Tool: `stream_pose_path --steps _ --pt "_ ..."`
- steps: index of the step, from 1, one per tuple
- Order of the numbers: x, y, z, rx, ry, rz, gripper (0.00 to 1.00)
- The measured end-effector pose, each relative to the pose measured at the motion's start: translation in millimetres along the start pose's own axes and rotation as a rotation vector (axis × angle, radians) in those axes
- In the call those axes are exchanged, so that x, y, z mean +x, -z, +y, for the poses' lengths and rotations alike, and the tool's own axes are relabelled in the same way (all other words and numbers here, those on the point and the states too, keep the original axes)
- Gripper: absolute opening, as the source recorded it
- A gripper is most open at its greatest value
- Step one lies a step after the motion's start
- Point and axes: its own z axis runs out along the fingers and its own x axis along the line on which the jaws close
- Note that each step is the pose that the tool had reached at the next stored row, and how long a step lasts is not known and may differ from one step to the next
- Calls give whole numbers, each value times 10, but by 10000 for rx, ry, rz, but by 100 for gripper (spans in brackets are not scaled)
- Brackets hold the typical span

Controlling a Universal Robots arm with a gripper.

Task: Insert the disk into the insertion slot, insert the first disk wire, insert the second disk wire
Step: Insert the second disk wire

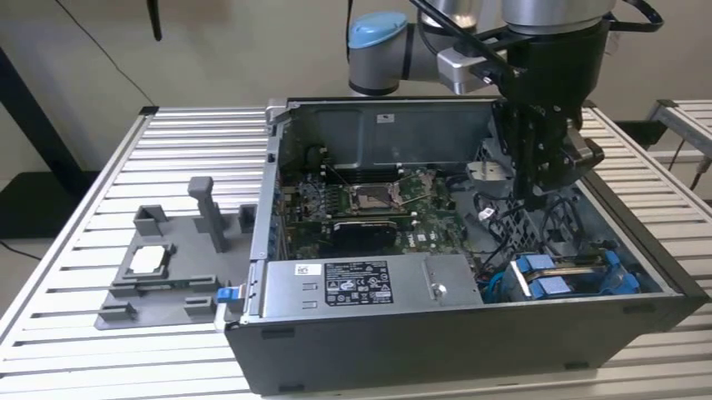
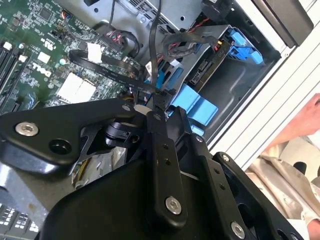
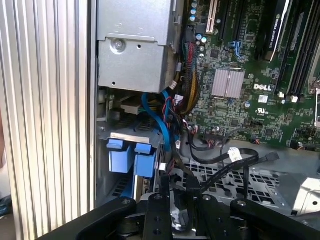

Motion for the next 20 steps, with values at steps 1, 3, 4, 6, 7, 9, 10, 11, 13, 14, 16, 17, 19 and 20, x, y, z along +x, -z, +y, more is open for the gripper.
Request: stream_pose_path --steps 1,3,4,6,7,9,10,11,13,14,16,17,19,20 --pt "0 0 0 0 -1 -2 26" --pt "1 0 -2 0 -1 -2 19" --pt "1 0 -3 0 -1 -3 19" --pt "1 -1 -7 0 -1 -3 16" --pt "2 -2 -11 0 0 -3 16" --pt "3 -4 -17 0 -1 -3 16" --pt "6 -6 -21 0 -1 -5 16" --pt "10 -8 -26 0 -2 -7 16" --pt "32 -16 -44 2 -8 -33 16" --pt "48 -21 -57 3 -12 -51 16" --pt "79 -30 -78 6 -18 -81 16" --pt "97 -35 -89 6 -19 -92 16" --pt "132 -45 -108 6 -24 -115 16" --pt "150 -49 -117 7 -27 -127 16"
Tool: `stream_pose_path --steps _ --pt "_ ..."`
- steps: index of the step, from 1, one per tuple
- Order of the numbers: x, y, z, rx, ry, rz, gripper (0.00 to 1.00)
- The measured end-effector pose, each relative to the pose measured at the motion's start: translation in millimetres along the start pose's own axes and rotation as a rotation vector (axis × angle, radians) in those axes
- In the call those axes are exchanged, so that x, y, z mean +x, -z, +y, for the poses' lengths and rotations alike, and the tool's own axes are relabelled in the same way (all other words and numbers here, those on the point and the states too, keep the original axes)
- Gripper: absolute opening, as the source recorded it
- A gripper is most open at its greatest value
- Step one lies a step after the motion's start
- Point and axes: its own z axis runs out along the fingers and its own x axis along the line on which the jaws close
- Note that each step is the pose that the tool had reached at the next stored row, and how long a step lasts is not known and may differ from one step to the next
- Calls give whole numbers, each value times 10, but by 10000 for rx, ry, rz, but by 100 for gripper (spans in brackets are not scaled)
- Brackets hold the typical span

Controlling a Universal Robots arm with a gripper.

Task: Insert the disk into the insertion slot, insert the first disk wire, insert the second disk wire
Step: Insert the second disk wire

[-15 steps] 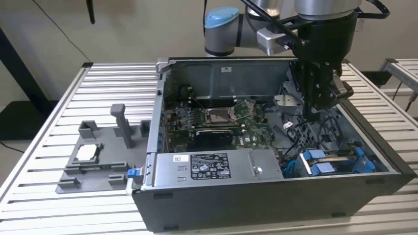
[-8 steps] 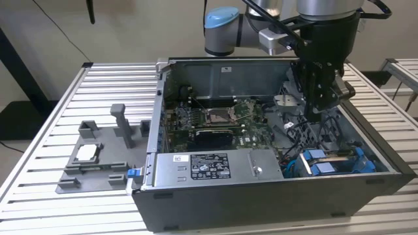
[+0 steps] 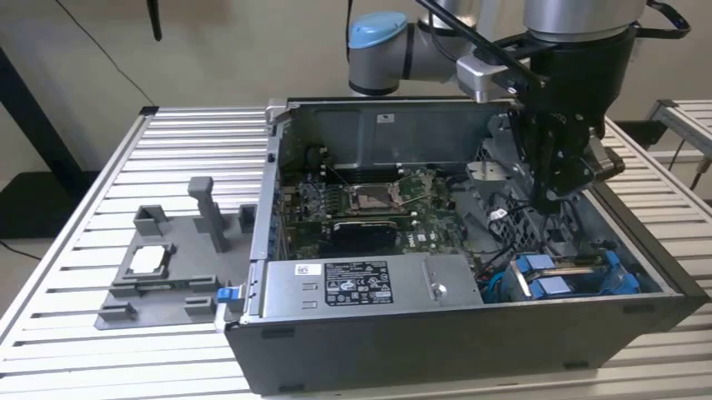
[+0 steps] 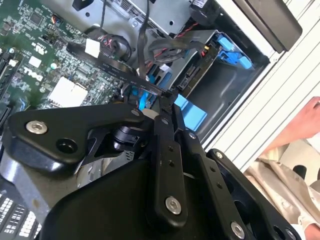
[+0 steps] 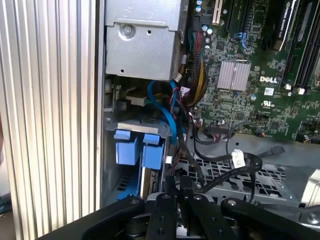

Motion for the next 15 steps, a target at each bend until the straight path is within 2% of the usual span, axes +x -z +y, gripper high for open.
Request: stream_pose_path --steps 6,8,13,14,15 --pt "117 -24 -40 4 -13 -64 16" --pt "180 -34 -49 5 -18 -85 16" --pt "293 -51 -53 5 -23 -101 16" --pt "303 -55 -53 9 -31 -143 16" --pt "309 -56 -53 23 -62 -287 16"
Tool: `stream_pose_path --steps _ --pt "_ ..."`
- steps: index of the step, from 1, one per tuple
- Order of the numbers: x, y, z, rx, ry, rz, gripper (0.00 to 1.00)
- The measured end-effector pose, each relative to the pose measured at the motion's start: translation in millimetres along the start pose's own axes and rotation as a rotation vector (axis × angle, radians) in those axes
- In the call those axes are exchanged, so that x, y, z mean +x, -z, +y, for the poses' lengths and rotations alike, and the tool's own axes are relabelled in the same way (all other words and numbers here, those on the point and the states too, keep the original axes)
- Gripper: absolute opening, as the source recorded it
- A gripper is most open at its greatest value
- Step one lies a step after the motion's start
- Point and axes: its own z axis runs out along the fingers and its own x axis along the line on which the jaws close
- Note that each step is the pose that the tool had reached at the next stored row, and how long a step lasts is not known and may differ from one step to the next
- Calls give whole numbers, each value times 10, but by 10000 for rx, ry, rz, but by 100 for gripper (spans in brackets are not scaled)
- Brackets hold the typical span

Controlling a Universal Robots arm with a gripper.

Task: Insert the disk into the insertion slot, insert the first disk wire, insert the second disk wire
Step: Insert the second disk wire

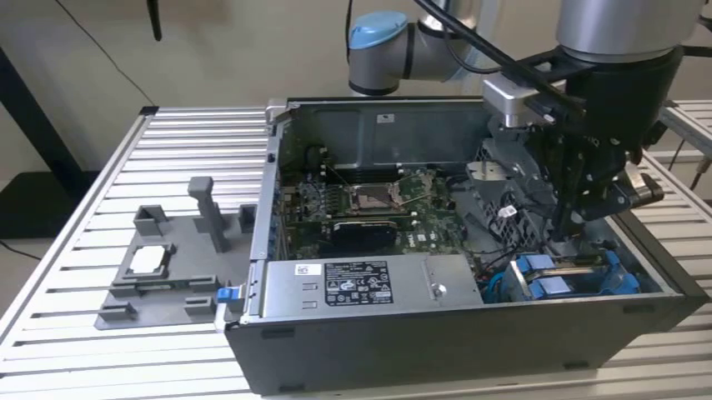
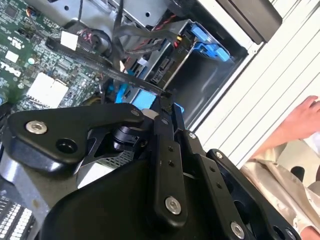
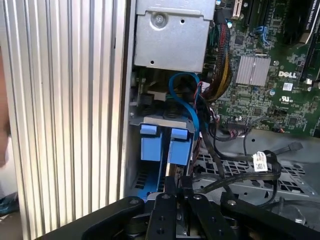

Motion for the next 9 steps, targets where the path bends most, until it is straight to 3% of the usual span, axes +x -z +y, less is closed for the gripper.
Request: stream_pose_path --steps 6,9 --pt "28 -6 -1 105 -229 -1069 16" --pt "61 -15 -9 132 -324 -1518 16"
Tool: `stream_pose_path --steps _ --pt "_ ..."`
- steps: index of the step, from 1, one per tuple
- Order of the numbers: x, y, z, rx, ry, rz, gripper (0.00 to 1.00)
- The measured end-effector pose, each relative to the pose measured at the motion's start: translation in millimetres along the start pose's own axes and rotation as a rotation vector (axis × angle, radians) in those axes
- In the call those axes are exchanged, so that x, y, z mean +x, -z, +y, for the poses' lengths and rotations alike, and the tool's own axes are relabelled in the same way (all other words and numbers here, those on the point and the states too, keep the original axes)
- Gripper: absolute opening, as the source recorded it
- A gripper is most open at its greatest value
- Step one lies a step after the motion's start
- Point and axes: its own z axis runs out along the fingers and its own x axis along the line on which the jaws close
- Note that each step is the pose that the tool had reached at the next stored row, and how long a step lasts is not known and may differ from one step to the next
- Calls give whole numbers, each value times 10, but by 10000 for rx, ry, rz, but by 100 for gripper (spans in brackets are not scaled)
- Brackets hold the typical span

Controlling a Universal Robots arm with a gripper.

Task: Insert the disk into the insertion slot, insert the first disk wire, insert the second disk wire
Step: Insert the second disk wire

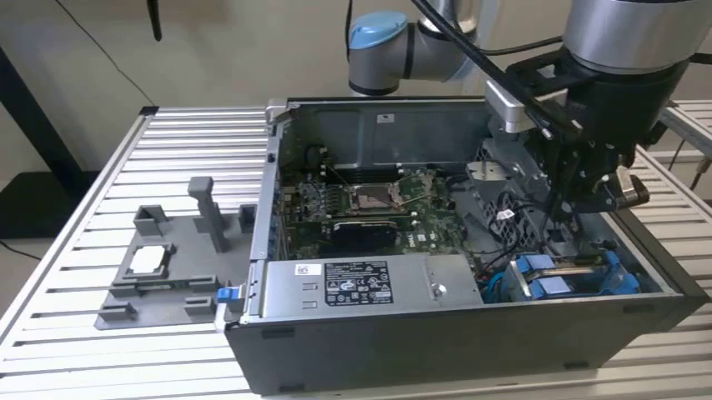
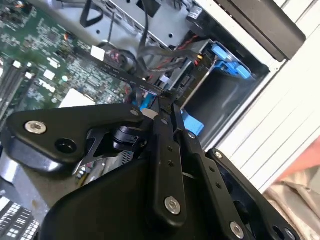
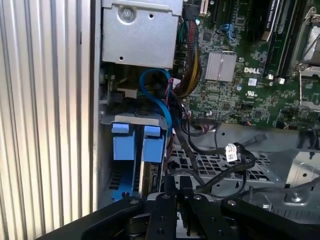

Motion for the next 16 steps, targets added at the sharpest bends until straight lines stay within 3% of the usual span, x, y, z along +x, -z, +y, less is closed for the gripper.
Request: stream_pose_path --steps 1,2,10,12,16 --pt "15 -2 -8 -21 -16 -68 16" --pt "31 -4 -20 -93 -24 -80 16" --pt "127 -37 -156 -879 -94 -149 16" --pt "154 -47 -195 -1018 -107 -166 16" --pt "227 -68 -256 -1194 -127 -209 16"
